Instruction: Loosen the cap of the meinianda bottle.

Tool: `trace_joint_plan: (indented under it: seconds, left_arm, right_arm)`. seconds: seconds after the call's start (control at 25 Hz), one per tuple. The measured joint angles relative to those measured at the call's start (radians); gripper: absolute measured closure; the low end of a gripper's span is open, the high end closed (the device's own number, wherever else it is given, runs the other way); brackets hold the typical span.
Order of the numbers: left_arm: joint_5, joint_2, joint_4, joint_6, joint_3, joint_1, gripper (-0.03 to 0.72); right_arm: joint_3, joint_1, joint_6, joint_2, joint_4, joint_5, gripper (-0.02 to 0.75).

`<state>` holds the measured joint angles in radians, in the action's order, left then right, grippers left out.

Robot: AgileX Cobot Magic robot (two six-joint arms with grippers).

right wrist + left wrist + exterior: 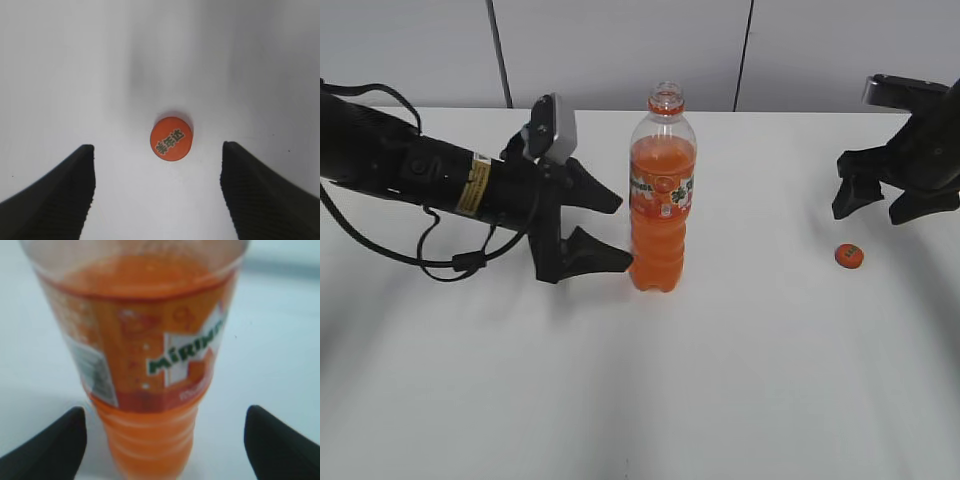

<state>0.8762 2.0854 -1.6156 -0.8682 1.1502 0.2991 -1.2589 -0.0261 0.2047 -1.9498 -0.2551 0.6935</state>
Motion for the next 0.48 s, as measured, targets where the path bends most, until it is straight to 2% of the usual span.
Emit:
trace_joint_plan:
  seconds: [0.32, 0.48]
  left_arm:
    - [0.006, -0.044, -0.18, -0.095, 0.0, -0.103, 0.132]
    - [-0.002, -0.082, -0.203, -0.128, 0.0, -0.135, 0.166]
  right_arm:
    - [0.0, 0.0, 0.0, 0.066, 0.045, 0.01, 0.155]
    - [0.0, 0.0, 0.0, 0.114, 0.121, 0.016, 0.155]
